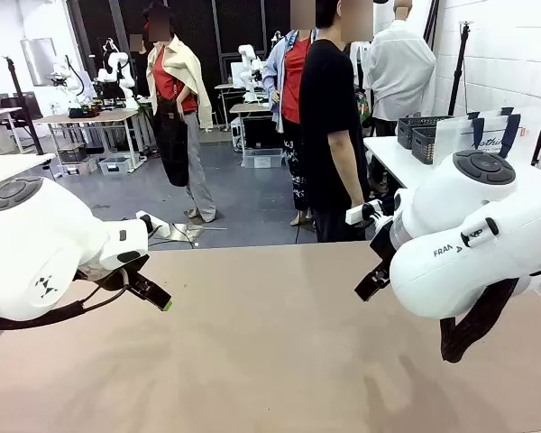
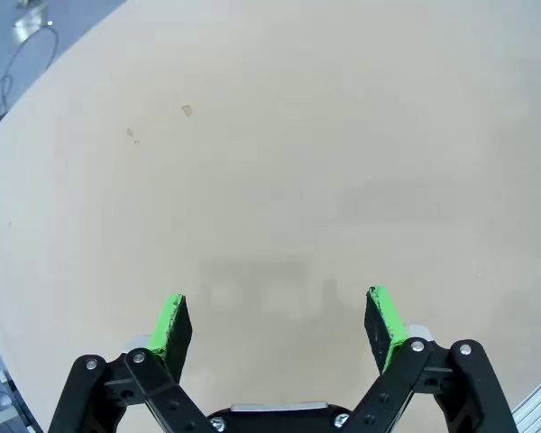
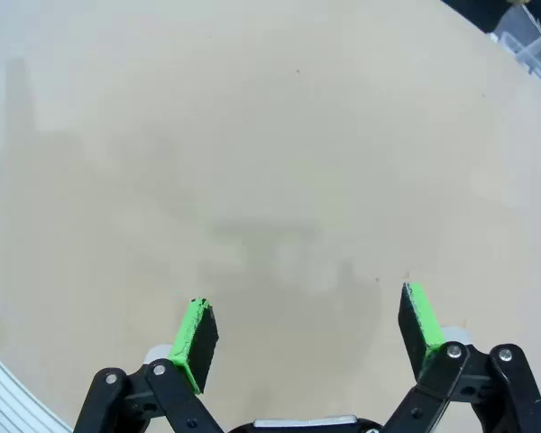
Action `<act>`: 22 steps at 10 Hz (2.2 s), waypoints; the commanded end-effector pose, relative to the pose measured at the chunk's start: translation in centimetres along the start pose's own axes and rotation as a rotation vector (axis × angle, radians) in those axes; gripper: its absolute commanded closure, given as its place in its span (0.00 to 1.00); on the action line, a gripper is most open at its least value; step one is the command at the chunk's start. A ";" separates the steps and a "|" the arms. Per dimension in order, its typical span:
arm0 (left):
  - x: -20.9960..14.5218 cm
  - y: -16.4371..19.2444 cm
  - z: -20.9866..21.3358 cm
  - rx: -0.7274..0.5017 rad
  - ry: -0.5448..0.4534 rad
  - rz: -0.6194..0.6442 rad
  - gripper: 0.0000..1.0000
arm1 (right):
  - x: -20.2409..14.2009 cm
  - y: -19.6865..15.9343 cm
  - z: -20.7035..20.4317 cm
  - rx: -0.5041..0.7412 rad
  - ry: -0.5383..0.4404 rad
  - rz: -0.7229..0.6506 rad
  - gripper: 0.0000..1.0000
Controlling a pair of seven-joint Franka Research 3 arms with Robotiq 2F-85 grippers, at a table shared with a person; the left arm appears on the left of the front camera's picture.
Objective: Transfer purchased items from the store into the shopping bag.
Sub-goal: Open the Reusable shopping bag in the center of the table.
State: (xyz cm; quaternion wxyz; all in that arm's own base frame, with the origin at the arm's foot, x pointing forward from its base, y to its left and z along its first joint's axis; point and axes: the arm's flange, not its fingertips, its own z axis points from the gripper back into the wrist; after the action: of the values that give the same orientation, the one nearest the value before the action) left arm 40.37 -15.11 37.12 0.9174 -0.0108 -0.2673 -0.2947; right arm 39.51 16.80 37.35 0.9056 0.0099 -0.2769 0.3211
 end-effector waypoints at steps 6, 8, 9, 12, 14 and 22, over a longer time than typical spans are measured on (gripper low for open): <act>0.0 0.0 0.0 0.000 0.000 0.000 0.00 | 0.0 0.0 0.0 0.000 0.000 0.000 0.00; 0.0 0.0 0.0 0.000 0.000 0.000 0.00 | 0.0 0.0 0.0 0.000 0.000 0.000 0.00; 0.0 0.0 0.0 0.000 0.000 0.000 0.00 | 0.0 0.0 0.0 0.000 0.000 0.000 0.00; 0.0 0.0 0.0 0.000 0.000 0.000 0.00 | 0.0 0.0 0.0 0.000 0.000 0.000 0.00; 0.0 0.0 0.0 0.000 0.000 0.000 0.00 | 0.0 0.0 0.0 0.000 0.000 0.000 0.00; 0.0 0.0 0.0 0.000 0.000 0.000 0.00 | 0.0 0.0 0.0 0.000 0.000 0.000 0.00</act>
State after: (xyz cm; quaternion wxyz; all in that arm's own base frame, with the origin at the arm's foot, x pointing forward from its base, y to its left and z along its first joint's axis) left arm 40.34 -15.19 37.12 0.9171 -0.0107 -0.2673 -0.2956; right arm 39.50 16.81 37.35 0.9056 0.0098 -0.2769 0.3212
